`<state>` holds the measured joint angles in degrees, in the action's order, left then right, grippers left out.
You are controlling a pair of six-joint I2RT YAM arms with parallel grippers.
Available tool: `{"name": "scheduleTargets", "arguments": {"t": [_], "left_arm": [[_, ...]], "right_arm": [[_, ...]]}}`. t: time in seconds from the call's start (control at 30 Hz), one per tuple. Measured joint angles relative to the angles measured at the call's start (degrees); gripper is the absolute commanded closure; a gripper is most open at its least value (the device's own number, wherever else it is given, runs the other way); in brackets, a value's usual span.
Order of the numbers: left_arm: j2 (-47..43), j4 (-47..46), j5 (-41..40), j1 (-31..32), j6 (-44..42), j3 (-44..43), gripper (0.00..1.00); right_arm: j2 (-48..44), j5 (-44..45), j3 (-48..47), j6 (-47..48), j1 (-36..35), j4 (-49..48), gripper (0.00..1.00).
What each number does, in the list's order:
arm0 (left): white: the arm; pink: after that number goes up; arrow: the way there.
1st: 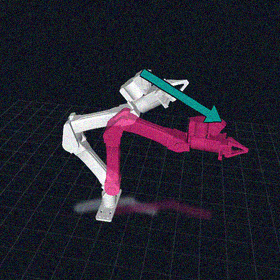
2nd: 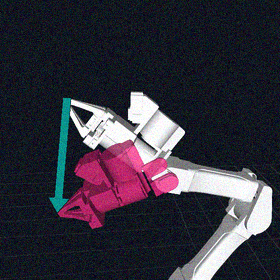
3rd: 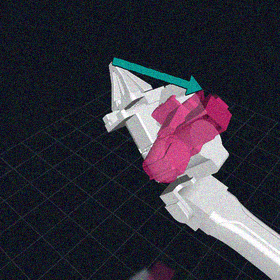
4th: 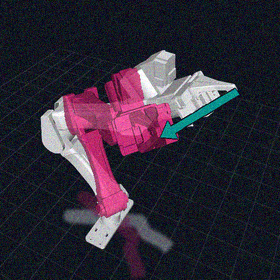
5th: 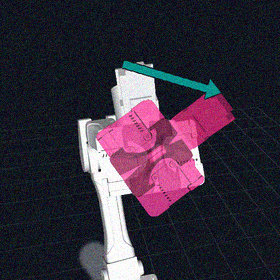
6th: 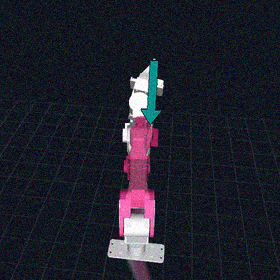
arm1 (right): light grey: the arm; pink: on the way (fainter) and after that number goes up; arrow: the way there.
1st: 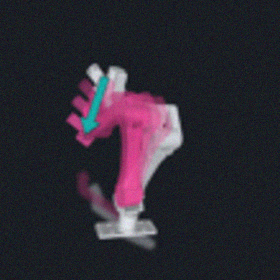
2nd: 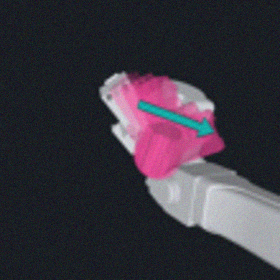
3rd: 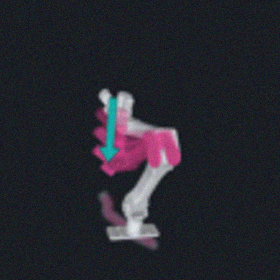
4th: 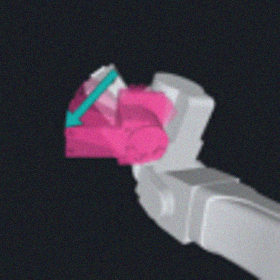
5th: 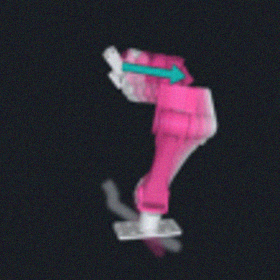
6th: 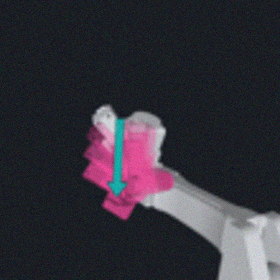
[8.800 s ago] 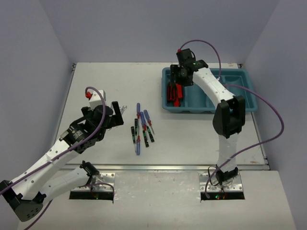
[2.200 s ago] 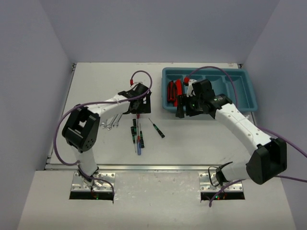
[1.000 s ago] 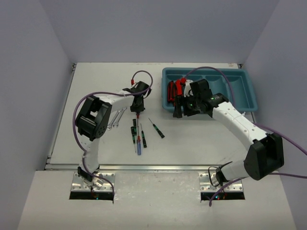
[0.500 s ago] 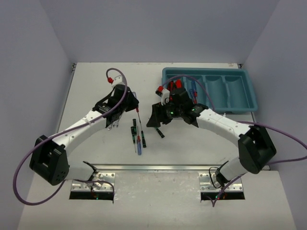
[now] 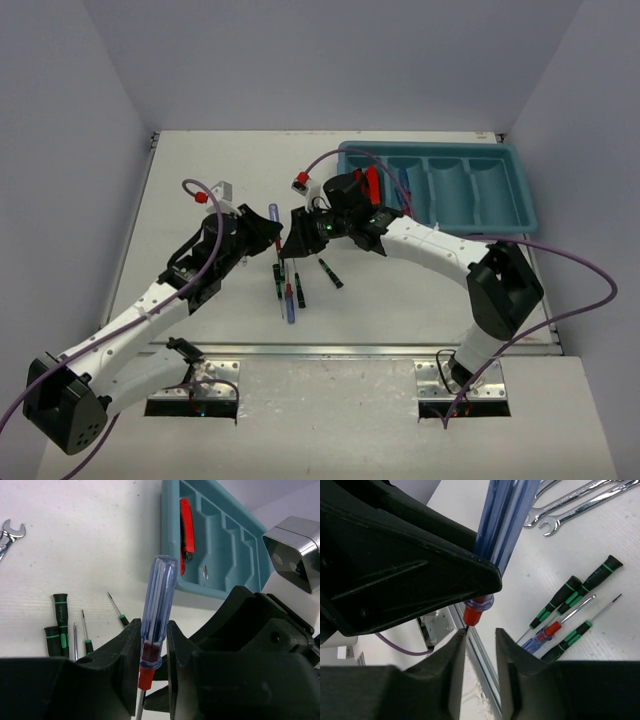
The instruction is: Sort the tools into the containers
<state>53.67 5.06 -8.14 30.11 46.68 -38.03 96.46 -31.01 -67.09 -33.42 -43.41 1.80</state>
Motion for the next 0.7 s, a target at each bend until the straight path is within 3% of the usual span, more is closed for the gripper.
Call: {"name": "scheduleTargets", "arguments": {"t": [0.2, 0.3, 0.33, 0.37, 0.4, 0.43, 0.47, 0.5, 0.53, 0.57, 0.7], "left_arm": [[-2.6, -0.5, -0.3, 0.7, 2.4, 2.7, 1.00], [-3.6, -1.7, 0.0, 1.4, 3.4, 2.7, 1.00], [-3.8, -2.1, 0.0, 1.4, 3.6, 2.7, 1.00], [-4.0, -2.5, 0.0, 1.4, 3.8, 2.7, 1.00], [-4.0, -2.8, 0.1, 1.4, 4.0, 2.7, 0.98], [-4.0, -2.9, -0.6, 1.4, 3.9, 2.7, 0.91], [-4.0, -3.0, -0.8, 1.2, 4.1, 2.7, 0.66], [-4.0, -3.1, -0.6, 1.0, 4.3, 2.8, 0.27], [-3.9, -3.2, -0.7, 1.0, 4.1, 2.8, 0.07], [-3.7, -3.1, -0.9, 1.0, 3.9, 2.7, 0.00], [-2.8, 2.5, -2.1, 0.7, 2.5, -0.6, 0.00]], "right_arm": [[2.5, -1.1, -0.8, -2.1, -1.4, -1.5, 0.65], [2.8, -1.7, -0.6, -3.5, -1.6, -3.0, 0.66], [2.7, -2.1, -0.4, -4.2, -1.6, -3.9, 0.75], [2.7, -2.4, -0.2, -4.7, -1.7, -5.0, 0.96], [2.7, -2.8, -0.1, -5.2, -1.7, -5.8, 1.00], [2.7, -2.7, 0.0, -5.9, -1.7, -5.7, 1.00], [2.7, -2.6, 0.0, -6.2, -1.7, -5.8, 1.00], [2.6, -2.5, 0.1, -6.2, -1.6, -5.9, 1.00], [2.6, -2.0, 0.1, -6.0, -1.6, -5.4, 1.00], [2.5, -1.3, 0.1, -5.7, -1.7, -4.8, 1.00], [1.5, 6.3, 0.0, -3.2, -0.9, 1.4, 1.00]]}}
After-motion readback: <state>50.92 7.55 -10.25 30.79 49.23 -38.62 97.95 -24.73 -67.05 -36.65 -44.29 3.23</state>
